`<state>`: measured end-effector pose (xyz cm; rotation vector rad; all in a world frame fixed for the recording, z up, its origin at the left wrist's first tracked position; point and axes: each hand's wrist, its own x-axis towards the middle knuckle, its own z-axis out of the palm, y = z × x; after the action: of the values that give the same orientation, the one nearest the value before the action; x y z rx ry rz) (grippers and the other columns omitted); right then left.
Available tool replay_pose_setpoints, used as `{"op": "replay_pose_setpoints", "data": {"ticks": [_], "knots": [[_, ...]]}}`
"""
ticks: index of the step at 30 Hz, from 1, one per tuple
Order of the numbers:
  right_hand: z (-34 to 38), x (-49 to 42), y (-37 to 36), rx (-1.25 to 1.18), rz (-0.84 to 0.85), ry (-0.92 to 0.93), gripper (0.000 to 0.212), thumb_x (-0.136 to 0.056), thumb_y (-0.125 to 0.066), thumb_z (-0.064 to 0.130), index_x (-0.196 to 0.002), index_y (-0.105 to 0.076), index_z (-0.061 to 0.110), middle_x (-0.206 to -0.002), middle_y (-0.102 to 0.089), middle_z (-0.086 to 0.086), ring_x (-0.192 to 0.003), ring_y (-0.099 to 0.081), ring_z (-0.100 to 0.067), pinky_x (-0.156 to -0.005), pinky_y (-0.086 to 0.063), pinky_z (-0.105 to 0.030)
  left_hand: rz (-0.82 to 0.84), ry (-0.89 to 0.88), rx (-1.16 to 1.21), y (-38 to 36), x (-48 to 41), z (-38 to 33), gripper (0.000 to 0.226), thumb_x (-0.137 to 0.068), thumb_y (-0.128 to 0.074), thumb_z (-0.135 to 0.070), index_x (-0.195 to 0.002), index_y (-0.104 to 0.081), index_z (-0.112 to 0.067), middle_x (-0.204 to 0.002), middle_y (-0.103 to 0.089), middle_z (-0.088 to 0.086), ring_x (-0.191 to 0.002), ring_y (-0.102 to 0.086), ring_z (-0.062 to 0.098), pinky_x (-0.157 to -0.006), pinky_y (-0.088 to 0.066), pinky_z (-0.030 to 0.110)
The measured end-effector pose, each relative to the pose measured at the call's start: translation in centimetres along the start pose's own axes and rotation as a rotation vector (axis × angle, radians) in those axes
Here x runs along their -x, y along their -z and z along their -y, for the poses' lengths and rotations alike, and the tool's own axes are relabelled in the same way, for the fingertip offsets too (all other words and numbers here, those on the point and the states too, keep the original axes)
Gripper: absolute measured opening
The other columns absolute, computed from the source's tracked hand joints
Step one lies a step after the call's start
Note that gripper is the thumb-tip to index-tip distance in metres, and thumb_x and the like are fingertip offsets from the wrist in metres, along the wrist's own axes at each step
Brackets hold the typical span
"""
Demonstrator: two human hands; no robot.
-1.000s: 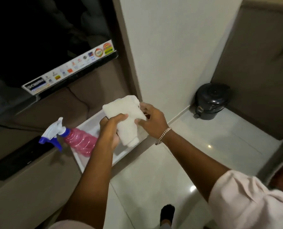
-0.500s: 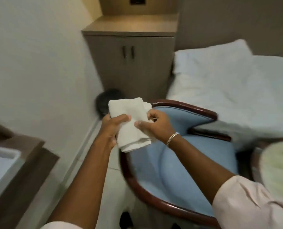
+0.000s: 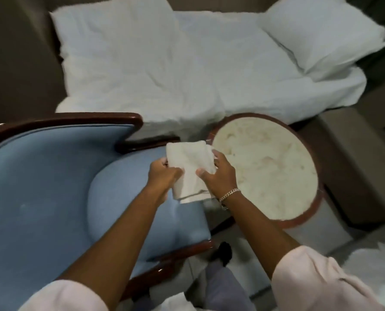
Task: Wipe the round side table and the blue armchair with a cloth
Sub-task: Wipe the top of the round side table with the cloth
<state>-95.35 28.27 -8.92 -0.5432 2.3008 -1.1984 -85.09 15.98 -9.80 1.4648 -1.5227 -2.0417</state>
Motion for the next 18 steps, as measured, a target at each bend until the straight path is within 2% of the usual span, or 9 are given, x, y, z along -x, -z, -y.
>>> {"op": "replay_pose_setpoints", "data": {"ticks": [1, 3, 6, 8, 10, 12, 14, 16, 18], "knots": [[-2.1, -1.1, 1.9, 0.023, -0.016, -0.028, 0.071, -0.079, -0.079, 0.018, -0.141, -0.046, 0.013, -0.138, -0.059, -0.01, -0.122, -0.058, -0.028, -0.098, -0.049, -0.031, 0.0, 0.012, -0.033, -3.1, -0.9, 0.7, 0.027, -0.081, -0.069, 0.004, -0.097, -0.065, -0.017, -0.103, -0.072, 0.008, -0.081, -0.067, 0.018, -0.084, -0.06, 0.04], [-6.7, -3.8, 5.7, 0.08, -0.034, -0.073, 0.065, -0.081, -0.077, 0.019, -0.14, -0.049, 0.013, -0.137, -0.061, -0.009, -0.121, -0.058, -0.028, -0.097, -0.047, -0.03, 0.009, 0.043, -0.065, -9.5, -3.0, 1.9, 0.03, -0.079, -0.071, 0.003, -0.102, -0.069, -0.016, -0.106, -0.073, 0.008, -0.084, -0.068, 0.021, -0.085, -0.06, 0.038], [-14.1, -9.5, 11.0, 0.157, -0.026, -0.143, 0.062, -0.086, -0.072, 0.02, -0.143, -0.047, 0.012, -0.141, -0.058, -0.011, -0.128, -0.055, -0.029, -0.108, -0.045, -0.04, 0.018, 0.046, -0.097, -19.3, -6.6, 3.5, 0.042, -0.078, -0.072, 0.003, -0.118, -0.07, -0.008, -0.115, -0.075, 0.013, -0.099, -0.07, 0.027, -0.091, -0.06, 0.042], [-19.1, -14.0, 14.3, 0.192, -0.023, -0.181, 0.062, -0.086, -0.07, 0.018, -0.143, -0.047, 0.011, -0.14, -0.058, -0.014, -0.129, -0.054, -0.03, -0.109, -0.044, -0.045, 0.051, 0.05, -0.138, -25.5, -9.4, 4.6, 0.05, -0.079, -0.075, 0.002, -0.128, -0.066, -0.005, -0.123, -0.072, 0.014, -0.108, -0.069, 0.028, -0.097, -0.058, 0.043], [-23.6, -17.9, 16.5, 0.23, -0.013, -0.199, 0.064, -0.084, -0.071, 0.017, -0.143, -0.048, 0.01, -0.14, -0.058, -0.015, -0.13, -0.053, -0.031, -0.11, -0.042, -0.044, 0.079, 0.08, -0.169, -29.8, -11.9, 5.9, 0.057, -0.08, -0.078, -0.002, -0.135, -0.061, -0.004, -0.129, -0.069, 0.015, -0.114, -0.067, 0.027, -0.102, -0.055, 0.042], [-27.2, -21.4, 17.3, 0.352, -0.061, -0.238, 0.075, -0.082, -0.073, 0.028, -0.148, -0.04, 0.013, -0.147, -0.05, -0.016, -0.136, -0.044, -0.035, -0.113, -0.037, -0.048, 0.109, 0.09, -0.224, -32.1, -14.5, 7.4, 0.065, -0.082, -0.079, -0.007, -0.142, -0.055, -0.005, -0.139, -0.064, 0.015, -0.123, -0.063, 0.026, -0.108, -0.049, 0.034], [-29.5, -24.1, 16.0, 0.53, -0.141, -0.187, 0.084, -0.085, -0.066, 0.049, -0.154, -0.027, 0.022, -0.159, -0.031, -0.016, -0.146, -0.027, -0.038, -0.115, -0.03, -0.057, 0.108, -0.007, -0.504, -32.8, -17.1, 9.0, 0.073, -0.086, -0.077, -0.018, -0.15, -0.044, -0.008, -0.152, -0.052, 0.011, -0.138, -0.051, 0.024, -0.113, -0.038, 0.026], [-30.7, -25.4, 12.8, 0.679, -0.029, -0.009, 0.078, -0.09, -0.048, 0.061, -0.156, -0.017, 0.032, -0.167, -0.011, -0.01, -0.152, -0.009, -0.039, -0.116, -0.017, -0.066, 0.173, -0.11, -0.891, -32.0, -19.1, 11.0, 0.086, -0.091, -0.071, -0.025, -0.158, -0.022, -0.007, -0.167, -0.025, 0.013, -0.154, -0.023, 0.027, -0.125, -0.021, 0.035], [-31.7, -25.6, 10.5, 0.783, 0.067, 0.133, 0.072, -0.093, -0.036, 0.064, -0.156, -0.011, 0.037, -0.168, -0.006, -0.002, -0.153, -0.001, -0.038, -0.114, -0.007, -0.072, 0.277, -0.167, -1.206, -31.0, -21.0, 12.4, 0.106, -0.088, -0.072, -0.036, -0.159, -0.001, -0.004, -0.17, 0.004, 0.017, -0.157, 0.006, 0.034, -0.128, -0.008, 0.05]]}}
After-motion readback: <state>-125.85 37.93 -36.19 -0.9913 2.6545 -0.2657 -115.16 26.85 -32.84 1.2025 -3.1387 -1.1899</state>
